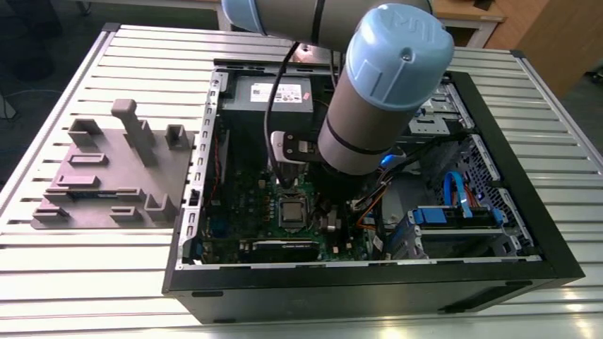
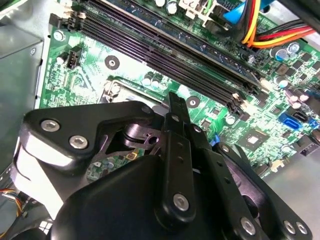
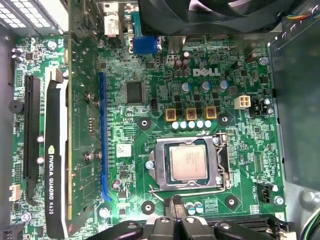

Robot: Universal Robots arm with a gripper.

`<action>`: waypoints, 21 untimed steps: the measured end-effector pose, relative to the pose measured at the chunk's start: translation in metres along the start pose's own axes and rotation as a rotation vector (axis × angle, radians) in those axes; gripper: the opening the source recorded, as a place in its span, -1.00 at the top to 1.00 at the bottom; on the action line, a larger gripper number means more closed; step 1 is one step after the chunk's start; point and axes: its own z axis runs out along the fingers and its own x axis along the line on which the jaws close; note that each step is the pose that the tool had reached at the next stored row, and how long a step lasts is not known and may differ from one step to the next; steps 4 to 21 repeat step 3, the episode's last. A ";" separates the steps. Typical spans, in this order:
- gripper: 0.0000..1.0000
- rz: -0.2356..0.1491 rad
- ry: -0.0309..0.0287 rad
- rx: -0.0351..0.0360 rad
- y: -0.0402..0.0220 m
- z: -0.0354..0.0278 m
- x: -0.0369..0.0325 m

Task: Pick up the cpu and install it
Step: 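Install the first cpu locking lever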

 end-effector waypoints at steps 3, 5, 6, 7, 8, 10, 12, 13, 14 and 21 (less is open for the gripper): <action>0.79 0.000 -0.0009 -0.0017 0.0000 0.0000 0.0000; 0.79 0.000 -0.0009 -0.0017 0.0000 0.0000 0.0000; 0.79 0.000 -0.0009 -0.0017 0.0000 0.0000 0.0000; 0.79 0.000 -0.0009 -0.0017 0.0000 0.0000 0.0000; 0.79 0.000 -0.0009 -0.0017 0.0000 0.0000 0.0000; 0.79 0.000 -0.0009 -0.0017 0.0000 0.0000 0.0000; 0.79 0.000 -0.0009 -0.0017 0.0000 0.0000 0.0000; 0.79 0.000 -0.0009 -0.0017 0.0000 0.0000 0.0000; 0.79 0.000 -0.0009 -0.0017 0.0000 0.0000 0.0000; 0.79 0.000 -0.0009 -0.0017 0.0000 0.0000 0.0000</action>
